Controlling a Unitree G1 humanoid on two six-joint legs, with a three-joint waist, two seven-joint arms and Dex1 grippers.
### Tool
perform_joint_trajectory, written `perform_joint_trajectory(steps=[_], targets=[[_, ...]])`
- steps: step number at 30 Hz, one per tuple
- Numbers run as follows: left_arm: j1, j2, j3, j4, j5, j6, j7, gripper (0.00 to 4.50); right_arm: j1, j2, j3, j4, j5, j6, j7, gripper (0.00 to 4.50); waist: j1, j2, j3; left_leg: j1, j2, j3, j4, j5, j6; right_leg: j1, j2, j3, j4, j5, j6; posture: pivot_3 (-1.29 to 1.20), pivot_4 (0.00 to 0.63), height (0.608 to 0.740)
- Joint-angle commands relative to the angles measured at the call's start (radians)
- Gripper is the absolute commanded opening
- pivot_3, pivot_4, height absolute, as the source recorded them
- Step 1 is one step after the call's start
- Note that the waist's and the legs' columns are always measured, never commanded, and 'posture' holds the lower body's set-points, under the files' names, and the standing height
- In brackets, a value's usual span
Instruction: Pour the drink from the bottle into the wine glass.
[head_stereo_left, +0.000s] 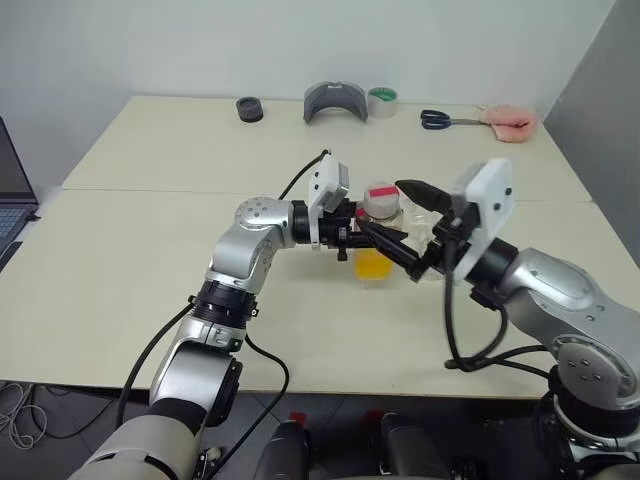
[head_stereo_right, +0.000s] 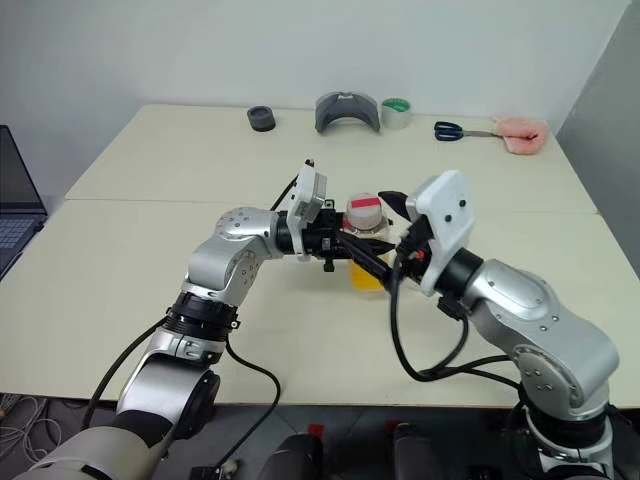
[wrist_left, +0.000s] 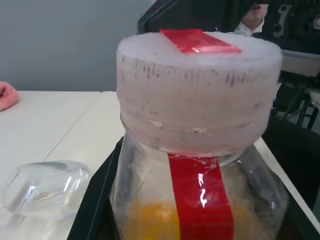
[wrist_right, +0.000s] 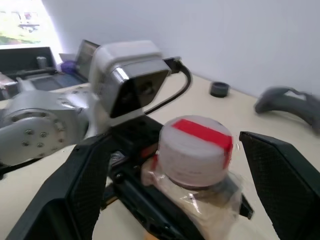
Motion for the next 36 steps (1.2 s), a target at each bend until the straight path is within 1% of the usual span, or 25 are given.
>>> perform_joint_trajectory(steps=[1, 7, 16, 17, 19, 23, 24, 27, 28, 30, 33, 35, 36], targets=[[-0.041, -0.015, 0.0, 0.006, 0.004, -0.041, -0.009, 1.82, -0.034, 0.023, 0.027, -0.016, -0.069, 0.003, -0.082, 4.25, 0.002, 0.0, 0.0, 0.0, 0.0, 0.0, 0.0, 0.0, 0.0, 0.0, 0.0, 0.0, 0.0, 0.0, 0.0, 0.0, 0.15, 0.74], [-0.042, -0.021, -0.003, 0.028, 0.021, -0.07, -0.017, 1.82, -0.053, 0.055, 0.048, 0.008, -0.114, 0.008, -0.111, 4.25, 0.004, 0.0, 0.0, 0.0, 0.0, 0.0, 0.0, 0.0, 0.0, 0.0, 0.0, 0.0, 0.0, 0.0, 0.0, 0.0, 0.15, 0.74], [-0.042, -0.022, 0.005, 0.053, 0.029, -0.095, -0.014, 1.82, -0.044, 0.073, 0.063, 0.011, -0.102, 0.049, -0.091, 4.25, 0.003, 0.0, 0.0, 0.0, 0.0, 0.0, 0.0, 0.0, 0.001, 0.0, 0.0, 0.0, 0.0, 0.0, 0.0, 0.0, 0.15, 0.74], [-0.042, -0.022, 0.005, 0.054, 0.029, -0.097, -0.014, 1.82, -0.041, 0.075, 0.065, 0.011, -0.107, 0.046, -0.09, 3.89, 0.003, 0.0, 0.0, 0.0, 0.0, 0.0, 0.0, 0.0, 0.001, 0.0, 0.0, 0.0, 0.0, 0.0, 0.0, 0.0, 0.15, 0.74], [-0.04, -0.022, 0.006, 0.054, 0.03, -0.098, -0.013, 1.82, -0.038, 0.079, 0.067, 0.014, -0.113, 0.042, -0.086, 3.34, 0.003, 0.0, 0.0, 0.0, 0.0, 0.0, 0.0, 0.0, 0.001, 0.0, 0.0, 0.0, 0.0, 0.0, 0.0, 0.0, 0.15, 0.74], [-0.033, -0.021, 0.006, 0.047, 0.033, -0.098, -0.013, 1.82, -0.033, 0.082, 0.07, 0.021, -0.123, 0.025, -0.073, 1.94, 0.002, 0.0, 0.0, 0.0, 0.0, 0.0, 0.0, 0.0, 0.001, 0.0, 0.0, 0.0, 0.0, 0.0, 0.0, 0.0, 0.15, 0.74], [-0.032, -0.02, 0.006, 0.046, 0.033, -0.097, -0.013, 1.82, -0.03, 0.082, 0.07, 0.023, -0.12, 0.024, -0.066, 1.83, 0.002, 0.0, 0.0, 0.0, 0.0, 0.0, 0.0, 0.0, 0.001, 0.0, 0.0, 0.0, 0.0, 0.0, 0.0, 0.0, 0.15, 0.74], [-0.033, -0.017, 0.007, 0.042, 0.031, -0.093, -0.015, 1.82, -0.023, 0.079, 0.069, 0.03, -0.103, 0.017, -0.026, 1.84, 0.002, 0.0, 0.0, 0.0, 0.0, 0.0, 0.0, 0.0, 0.001, 0.0, 0.0, 0.0, 0.0, 0.0, 0.0, 0.0, 0.15, 0.74], [-0.035, -0.016, 0.007, 0.042, 0.03, -0.091, -0.017, 1.82, -0.022, 0.071, 0.068, 0.037, -0.091, 0.008, 0.004, 1.84, 0.002, 0.0, 0.0, 0.0, 0.0, 0.0, 0.0, 0.0, 0.001, 0.0, 0.0, 0.0, 0.0, 0.0, 0.0, 0.0, 0.15, 0.74], [-0.042, -0.012, 0.008, 0.04, 0.024, -0.081, -0.028, 1.82, -0.02, 0.009, 0.076, 0.069, -0.071, -0.065, 0.155, 1.84, 0.002, 0.0, 0.0, 0.0, 0.0, 0.0, 0.0, 0.0, 0.001, 0.0, 0.0, 0.0, 0.0, 0.0, 0.0, 0.0, 0.15, 0.74], [-0.052, -0.009, 0.005, 0.032, 0.013, -0.064, -0.056, 1.81, -0.05, -0.128, 0.096, 0.214, -0.051, -0.239, 0.517, 1.84, 0.002, 0.0, 0.0, 0.0, -0.001, 0.0, 0.0, -0.001, 0.001, 0.0, 0.0, -0.001, -0.001, 0.0, 0.0, 0.0, 0.15, 0.74], [-0.055, -0.008, 0.003, 0.023, 0.012, -0.059, -0.072, 1.8, -0.116, -0.211, 0.139, 0.359, -0.092, -0.335, 0.712, 1.84, 0.0, 0.0, 0.001, 0.0, -0.001, 0.001, 0.0, -0.001, 0.001, 0.001, 0.0, -0.001, -0.001, 0.0, 0.0, 0.0, 0.15, 0.74], [-0.056, -0.006, 0.003, 0.021, 0.013, -0.058, -0.076, 1.8, -0.153, -0.234, 0.162, 0.429, -0.124, -0.388, 0.78, 1.84, -0.004, 0.0, 0.001, 0.0, -0.001, 0.001, 0.0, -0.001, 0.001, 0.001, 0.0, -0.001, 0.0, 0.0, 0.0, 0.0, 0.15, 0.74]])
